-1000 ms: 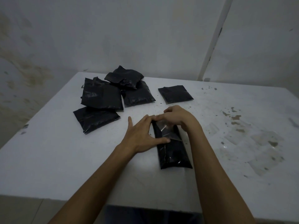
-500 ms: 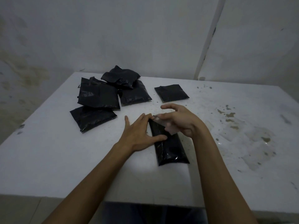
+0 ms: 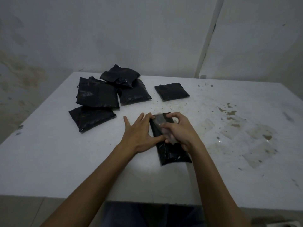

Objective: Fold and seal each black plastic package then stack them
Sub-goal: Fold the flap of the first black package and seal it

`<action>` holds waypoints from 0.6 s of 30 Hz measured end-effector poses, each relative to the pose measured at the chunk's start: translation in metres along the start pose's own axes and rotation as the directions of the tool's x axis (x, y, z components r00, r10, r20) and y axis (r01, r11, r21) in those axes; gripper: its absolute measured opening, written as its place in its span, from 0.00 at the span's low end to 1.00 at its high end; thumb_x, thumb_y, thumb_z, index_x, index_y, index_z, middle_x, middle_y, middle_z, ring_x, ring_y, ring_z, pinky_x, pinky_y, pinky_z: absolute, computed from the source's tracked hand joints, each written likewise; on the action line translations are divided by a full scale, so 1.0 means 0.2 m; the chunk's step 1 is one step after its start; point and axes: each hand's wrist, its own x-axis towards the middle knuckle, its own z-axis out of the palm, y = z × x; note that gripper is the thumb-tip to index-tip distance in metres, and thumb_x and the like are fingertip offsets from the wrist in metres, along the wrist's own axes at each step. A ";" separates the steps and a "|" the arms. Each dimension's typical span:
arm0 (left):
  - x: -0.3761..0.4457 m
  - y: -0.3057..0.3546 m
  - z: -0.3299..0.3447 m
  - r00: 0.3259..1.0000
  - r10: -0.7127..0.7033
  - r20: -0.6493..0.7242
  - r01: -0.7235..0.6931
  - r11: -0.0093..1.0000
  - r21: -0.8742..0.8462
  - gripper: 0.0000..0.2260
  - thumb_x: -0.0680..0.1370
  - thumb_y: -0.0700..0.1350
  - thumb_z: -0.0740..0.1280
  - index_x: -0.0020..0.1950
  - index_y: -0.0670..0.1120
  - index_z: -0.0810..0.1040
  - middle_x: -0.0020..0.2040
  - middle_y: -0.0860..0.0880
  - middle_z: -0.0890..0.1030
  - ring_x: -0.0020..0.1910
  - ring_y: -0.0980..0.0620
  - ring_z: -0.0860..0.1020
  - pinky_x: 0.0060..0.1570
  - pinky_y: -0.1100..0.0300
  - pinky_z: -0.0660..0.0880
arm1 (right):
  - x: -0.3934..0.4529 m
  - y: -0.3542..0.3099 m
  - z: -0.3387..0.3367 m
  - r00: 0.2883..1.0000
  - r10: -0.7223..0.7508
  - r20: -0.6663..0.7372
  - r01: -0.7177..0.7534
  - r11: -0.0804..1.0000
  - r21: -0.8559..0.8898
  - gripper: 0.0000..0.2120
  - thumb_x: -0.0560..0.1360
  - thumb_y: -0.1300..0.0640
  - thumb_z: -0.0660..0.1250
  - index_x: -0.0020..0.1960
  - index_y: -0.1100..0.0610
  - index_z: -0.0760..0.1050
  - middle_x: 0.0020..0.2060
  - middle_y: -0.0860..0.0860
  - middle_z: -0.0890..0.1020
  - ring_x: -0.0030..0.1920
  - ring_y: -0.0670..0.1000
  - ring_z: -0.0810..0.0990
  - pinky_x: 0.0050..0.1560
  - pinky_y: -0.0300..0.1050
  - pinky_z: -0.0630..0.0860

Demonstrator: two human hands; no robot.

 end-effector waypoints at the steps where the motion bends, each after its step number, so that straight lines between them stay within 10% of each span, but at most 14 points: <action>1: 0.00 0.01 0.00 1.000 -0.004 0.000 0.004 1.000 -0.001 0.48 0.66 0.80 0.50 0.78 0.52 0.59 0.78 0.52 0.66 0.81 0.52 0.58 0.75 0.27 0.39 | 0.00 0.00 0.00 1.000 0.014 0.000 -0.014 1.000 0.003 0.16 0.78 0.63 0.71 0.63 0.54 0.73 0.52 0.61 0.82 0.34 0.55 0.84 0.28 0.44 0.78; 7: -0.01 0.02 0.00 1.000 -0.024 0.008 0.024 1.000 -0.001 0.48 0.66 0.79 0.50 0.79 0.51 0.58 0.80 0.51 0.64 0.82 0.51 0.57 0.75 0.27 0.38 | 0.03 0.02 -0.02 1.000 0.015 -0.010 -0.016 0.999 -0.040 0.17 0.76 0.61 0.74 0.62 0.52 0.74 0.52 0.58 0.82 0.48 0.59 0.86 0.49 0.62 0.85; 18: -0.01 0.01 0.02 1.000 -0.009 0.001 0.009 1.000 0.022 0.49 0.67 0.81 0.49 0.78 0.50 0.58 0.78 0.51 0.66 0.81 0.49 0.58 0.75 0.26 0.39 | 0.03 0.03 -0.02 1.000 0.010 -0.020 -0.012 0.996 -0.091 0.20 0.74 0.63 0.76 0.63 0.54 0.73 0.50 0.55 0.82 0.46 0.58 0.86 0.45 0.58 0.86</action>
